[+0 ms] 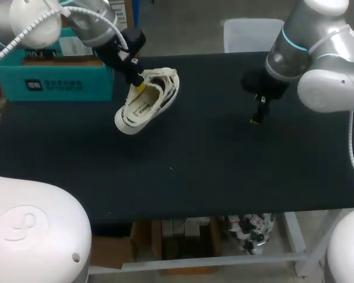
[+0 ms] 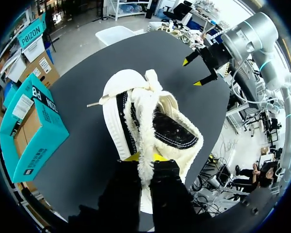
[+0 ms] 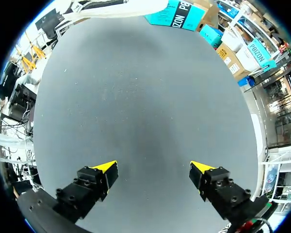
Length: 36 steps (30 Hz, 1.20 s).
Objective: Open the shoe tongue, take the insole out of the shoe, put the insole back into the shoe, and pack the shoe into the shoebox
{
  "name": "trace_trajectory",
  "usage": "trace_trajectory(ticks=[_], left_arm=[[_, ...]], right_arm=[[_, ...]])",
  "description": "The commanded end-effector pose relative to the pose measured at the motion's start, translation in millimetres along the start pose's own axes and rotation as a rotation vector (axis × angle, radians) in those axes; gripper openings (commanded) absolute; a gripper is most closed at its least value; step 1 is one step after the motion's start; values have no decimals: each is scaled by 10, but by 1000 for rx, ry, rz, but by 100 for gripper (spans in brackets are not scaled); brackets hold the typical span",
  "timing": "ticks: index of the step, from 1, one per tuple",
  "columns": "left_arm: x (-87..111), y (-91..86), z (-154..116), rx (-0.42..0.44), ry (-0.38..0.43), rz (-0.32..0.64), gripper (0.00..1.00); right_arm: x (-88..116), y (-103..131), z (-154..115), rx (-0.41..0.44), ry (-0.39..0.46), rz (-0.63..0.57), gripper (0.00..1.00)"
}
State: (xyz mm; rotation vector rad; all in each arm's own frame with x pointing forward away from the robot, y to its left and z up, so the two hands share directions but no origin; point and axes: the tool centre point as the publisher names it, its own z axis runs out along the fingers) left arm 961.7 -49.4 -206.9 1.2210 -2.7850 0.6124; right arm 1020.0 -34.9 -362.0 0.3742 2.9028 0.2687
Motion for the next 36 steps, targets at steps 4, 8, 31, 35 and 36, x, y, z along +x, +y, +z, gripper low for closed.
trace_trajectory(ticks=[4, 8, 31, 35, 36], left_arm=[[-277, -67, -561, -28, 94, 100, 0], [-477, -78, -786, -45, 109, 191, 0], [-2087, -131, -1492, -147, 145, 531, 0], [-2342, -127, -1538, -146, 152, 557, 0], [-2416, -125, -1542, -146, 153, 560, 0]], right_arm=[[-7, 2, 0, 3, 2, -1, 100], [-7, 2, 0, 3, 2, -1, 100], [-7, 2, 0, 3, 2, -1, 100], [-7, 2, 0, 3, 2, -1, 100], [-7, 2, 0, 3, 2, -1, 100]])
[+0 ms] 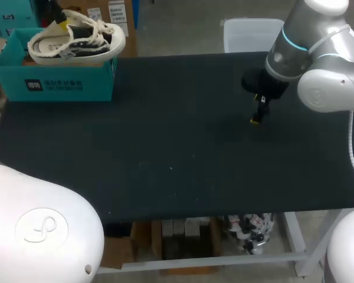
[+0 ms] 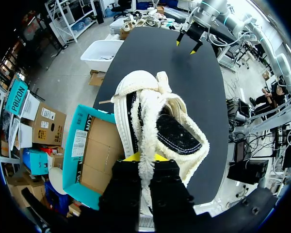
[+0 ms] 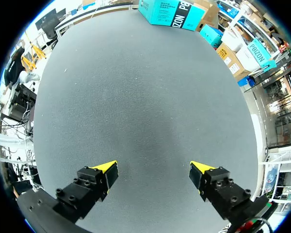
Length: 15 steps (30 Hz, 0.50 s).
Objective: Open the shoe tongue, take the insole out of the shoe, put the insole back into the shoe, and pack the shoe into the shoebox
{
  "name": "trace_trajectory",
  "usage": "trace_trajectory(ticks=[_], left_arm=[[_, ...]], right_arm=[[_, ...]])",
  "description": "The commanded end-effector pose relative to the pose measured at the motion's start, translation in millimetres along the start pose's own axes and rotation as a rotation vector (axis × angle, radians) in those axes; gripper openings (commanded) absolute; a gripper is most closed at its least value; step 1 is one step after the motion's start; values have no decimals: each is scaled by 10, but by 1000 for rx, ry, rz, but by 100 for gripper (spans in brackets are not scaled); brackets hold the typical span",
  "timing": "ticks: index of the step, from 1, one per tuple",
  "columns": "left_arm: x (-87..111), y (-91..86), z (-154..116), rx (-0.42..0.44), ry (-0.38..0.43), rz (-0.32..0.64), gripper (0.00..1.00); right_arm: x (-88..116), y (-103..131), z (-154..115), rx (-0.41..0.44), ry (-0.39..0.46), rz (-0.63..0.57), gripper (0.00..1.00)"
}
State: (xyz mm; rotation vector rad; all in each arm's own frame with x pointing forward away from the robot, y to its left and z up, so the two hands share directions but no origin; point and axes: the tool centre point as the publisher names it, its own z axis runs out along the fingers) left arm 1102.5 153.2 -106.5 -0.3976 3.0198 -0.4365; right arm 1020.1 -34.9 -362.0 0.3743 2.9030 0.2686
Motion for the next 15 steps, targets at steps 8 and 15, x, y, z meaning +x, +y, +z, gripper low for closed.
trace_trajectory(ticks=[8, 15], left_arm=[[-631, 414, 43, -11, 195, 58, 0], [-845, 574, 157, -13, 177, 107, 0]], right_arm=[[-6, 2, 0, 3, 2, -1, 100], [-6, 2, 0, 3, 2, -1, 100]])
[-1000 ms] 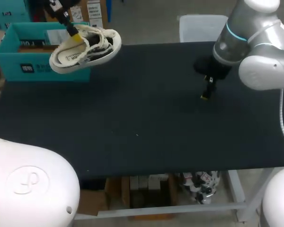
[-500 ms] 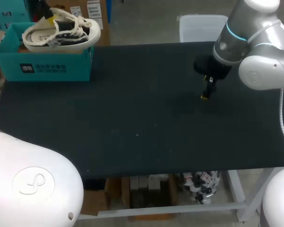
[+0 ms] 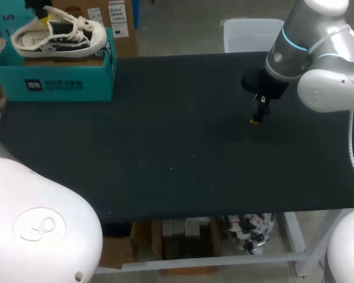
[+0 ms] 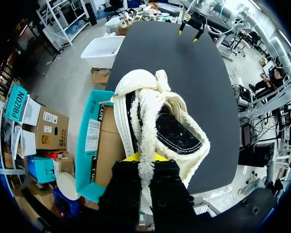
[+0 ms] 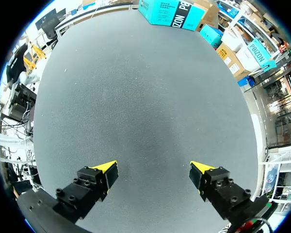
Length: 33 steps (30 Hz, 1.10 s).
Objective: Open the shoe tongue, take the insole out of the shoe, put the insole back into the shoe, and pack the shoe into the shoebox
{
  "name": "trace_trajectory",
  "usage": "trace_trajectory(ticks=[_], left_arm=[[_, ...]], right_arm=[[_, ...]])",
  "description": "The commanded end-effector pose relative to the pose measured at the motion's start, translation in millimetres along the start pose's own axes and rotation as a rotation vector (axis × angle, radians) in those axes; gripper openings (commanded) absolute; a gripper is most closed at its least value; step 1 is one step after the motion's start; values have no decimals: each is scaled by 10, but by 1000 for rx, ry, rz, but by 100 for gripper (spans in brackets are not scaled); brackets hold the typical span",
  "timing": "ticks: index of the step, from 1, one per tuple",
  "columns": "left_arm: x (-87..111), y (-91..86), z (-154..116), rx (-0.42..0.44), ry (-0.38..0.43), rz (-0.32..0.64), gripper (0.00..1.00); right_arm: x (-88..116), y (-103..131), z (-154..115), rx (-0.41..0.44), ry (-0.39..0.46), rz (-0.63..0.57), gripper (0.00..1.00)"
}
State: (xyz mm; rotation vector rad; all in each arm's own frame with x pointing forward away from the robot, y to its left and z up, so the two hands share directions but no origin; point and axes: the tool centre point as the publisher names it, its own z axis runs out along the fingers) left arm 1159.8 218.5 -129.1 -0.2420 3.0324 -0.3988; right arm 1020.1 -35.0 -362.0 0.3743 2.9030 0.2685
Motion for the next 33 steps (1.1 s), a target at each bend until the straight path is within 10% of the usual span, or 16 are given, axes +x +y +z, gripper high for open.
trace_trajectory(ticks=[1, 33], left_arm=[[-125, 75, 72, 26, 162, 19, 0], [-631, 418, 1002, -50, 79, 96, 0]], right_arm=[[-6, 2, 0, 3, 2, -1, 100], [-6, 2, 0, 3, 2, -1, 100]])
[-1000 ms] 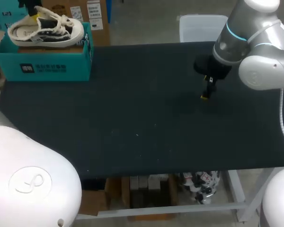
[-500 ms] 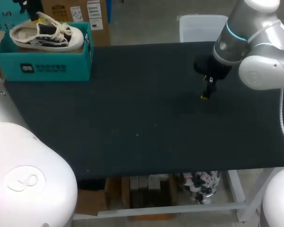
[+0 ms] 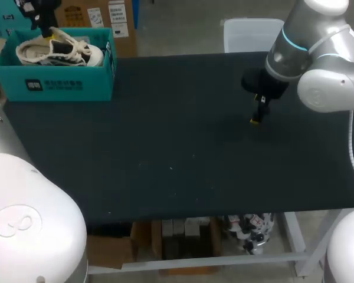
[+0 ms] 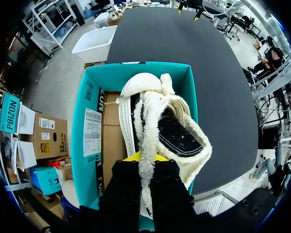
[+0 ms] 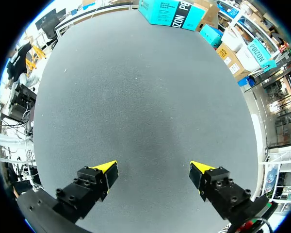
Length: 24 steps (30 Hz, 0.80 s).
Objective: Open the shoe tongue, take the insole out of the shoe, put the insole back into the shoe, and pack the shoe into the shoebox
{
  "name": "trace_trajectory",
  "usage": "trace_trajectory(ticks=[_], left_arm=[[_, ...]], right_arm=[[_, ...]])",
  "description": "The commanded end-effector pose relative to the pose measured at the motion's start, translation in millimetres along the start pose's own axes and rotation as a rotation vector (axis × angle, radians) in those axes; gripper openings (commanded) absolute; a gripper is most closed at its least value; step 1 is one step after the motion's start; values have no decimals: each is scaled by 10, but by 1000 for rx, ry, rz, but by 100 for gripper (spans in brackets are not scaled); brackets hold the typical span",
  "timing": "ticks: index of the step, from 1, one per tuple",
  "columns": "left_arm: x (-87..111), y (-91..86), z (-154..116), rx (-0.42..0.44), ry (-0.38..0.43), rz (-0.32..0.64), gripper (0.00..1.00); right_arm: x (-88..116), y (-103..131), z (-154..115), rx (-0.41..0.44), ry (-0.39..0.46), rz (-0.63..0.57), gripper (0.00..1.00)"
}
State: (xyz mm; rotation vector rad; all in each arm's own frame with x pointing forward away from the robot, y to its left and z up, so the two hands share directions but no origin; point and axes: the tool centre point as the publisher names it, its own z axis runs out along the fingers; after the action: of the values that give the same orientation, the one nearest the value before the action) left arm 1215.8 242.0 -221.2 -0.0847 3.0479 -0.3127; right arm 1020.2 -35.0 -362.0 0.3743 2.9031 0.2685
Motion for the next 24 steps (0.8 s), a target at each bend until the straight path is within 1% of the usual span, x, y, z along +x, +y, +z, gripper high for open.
trace_trajectory(ticks=[1, 4, 8, 9, 10, 11, 12, 16, 20, 24], left_arm=[[-83, 44, 147, 7, 69, -7, 0], [-85, 56, 204, -4, 54, -10, 0], [-63, 54, 267, -46, 16, 0, 0], [-59, 55, 274, -49, 16, 1, 6], [-56, 58, 281, -57, 9, -1, 40], [-56, 60, 290, -62, 1, -5, 91], [-57, 61, 296, -62, 2, -6, 100], [-56, 55, 275, -60, -12, -24, 100], [-25, 17, 166, -45, -27, -33, 100], [63, -66, 1, -34, -61, -27, 100]], right_arm=[[-6, 2, 0, 3, 2, -1, 100], [-6, 2, 0, 3, 2, -1, 100], [-6, 2, 0, 3, 2, -1, 100], [-6, 2, 0, 3, 2, -1, 100], [-6, 2, 0, 3, 2, -1, 100], [-6, 2, 0, 3, 2, -1, 100], [-6, 2, 0, 3, 2, -1, 100], [-6, 2, 0, 3, 2, -1, 100], [-6, 2, 0, 3, 2, -1, 100], [-6, 2, 0, 3, 2, -1, 100]])
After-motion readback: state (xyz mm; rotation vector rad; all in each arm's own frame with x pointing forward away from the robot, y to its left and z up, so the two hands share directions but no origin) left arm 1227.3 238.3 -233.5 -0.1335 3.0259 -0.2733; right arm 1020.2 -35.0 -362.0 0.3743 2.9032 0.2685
